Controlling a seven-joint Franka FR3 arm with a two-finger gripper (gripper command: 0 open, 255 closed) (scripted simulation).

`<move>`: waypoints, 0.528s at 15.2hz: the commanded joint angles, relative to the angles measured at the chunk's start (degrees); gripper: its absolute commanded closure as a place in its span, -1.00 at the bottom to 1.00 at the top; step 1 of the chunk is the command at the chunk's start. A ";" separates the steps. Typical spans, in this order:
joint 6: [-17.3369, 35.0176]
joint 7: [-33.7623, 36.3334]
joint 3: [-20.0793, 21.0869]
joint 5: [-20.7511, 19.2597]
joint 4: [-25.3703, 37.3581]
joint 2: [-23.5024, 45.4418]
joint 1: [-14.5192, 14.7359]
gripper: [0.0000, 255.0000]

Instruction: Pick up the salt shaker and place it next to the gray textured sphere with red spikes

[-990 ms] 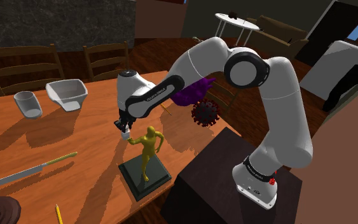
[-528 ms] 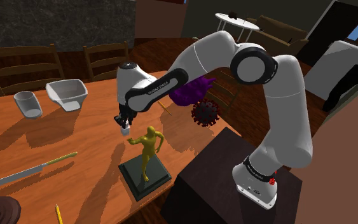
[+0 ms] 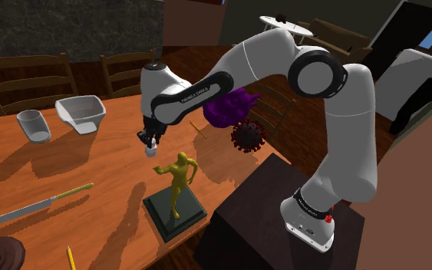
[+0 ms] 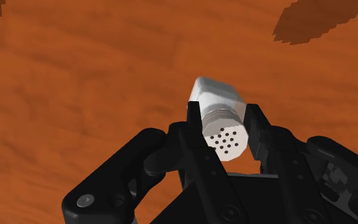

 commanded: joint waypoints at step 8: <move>-5.00 -0.66 0.75 1.08 0.83 -4.20 -0.51 1.00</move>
